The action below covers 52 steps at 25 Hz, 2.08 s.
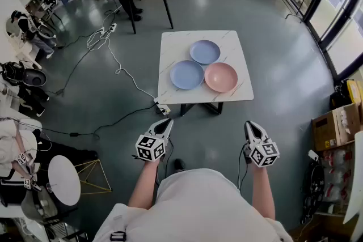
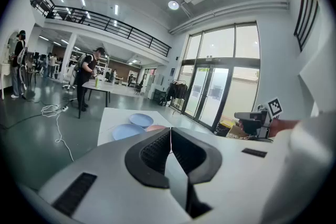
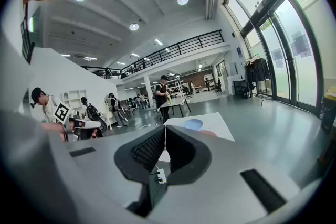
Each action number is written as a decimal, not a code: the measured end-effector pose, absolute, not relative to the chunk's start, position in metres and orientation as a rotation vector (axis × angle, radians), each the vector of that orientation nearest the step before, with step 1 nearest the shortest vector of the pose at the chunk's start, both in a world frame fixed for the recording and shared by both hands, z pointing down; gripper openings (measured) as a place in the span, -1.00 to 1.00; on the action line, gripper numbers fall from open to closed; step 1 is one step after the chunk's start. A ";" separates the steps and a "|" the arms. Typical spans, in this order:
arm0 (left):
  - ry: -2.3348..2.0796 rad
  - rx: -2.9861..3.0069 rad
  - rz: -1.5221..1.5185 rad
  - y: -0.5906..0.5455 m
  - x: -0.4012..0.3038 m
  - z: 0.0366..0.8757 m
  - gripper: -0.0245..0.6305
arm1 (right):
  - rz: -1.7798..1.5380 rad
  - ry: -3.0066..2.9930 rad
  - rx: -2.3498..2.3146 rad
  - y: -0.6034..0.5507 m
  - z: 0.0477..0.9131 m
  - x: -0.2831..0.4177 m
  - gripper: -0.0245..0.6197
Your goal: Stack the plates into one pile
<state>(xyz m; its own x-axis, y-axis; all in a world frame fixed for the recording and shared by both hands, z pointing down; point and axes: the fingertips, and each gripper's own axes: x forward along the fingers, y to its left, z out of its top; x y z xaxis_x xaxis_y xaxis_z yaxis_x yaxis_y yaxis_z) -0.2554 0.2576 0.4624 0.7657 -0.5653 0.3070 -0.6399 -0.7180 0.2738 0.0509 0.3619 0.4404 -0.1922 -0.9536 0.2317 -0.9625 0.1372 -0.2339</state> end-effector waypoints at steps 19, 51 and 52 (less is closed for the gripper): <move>-0.886 2.607 0.287 0.248 -0.261 0.465 -0.87 | 0.520 -2.300 2.018 0.358 0.439 0.043 -0.84; -0.679 2.629 0.376 0.208 -0.316 0.493 -0.87 | 0.630 -2.175 2.159 0.335 0.462 -0.032 -0.84; -0.677 2.630 0.375 0.208 -0.316 0.493 -0.87 | 0.633 -2.175 2.157 0.335 0.462 -0.034 -0.84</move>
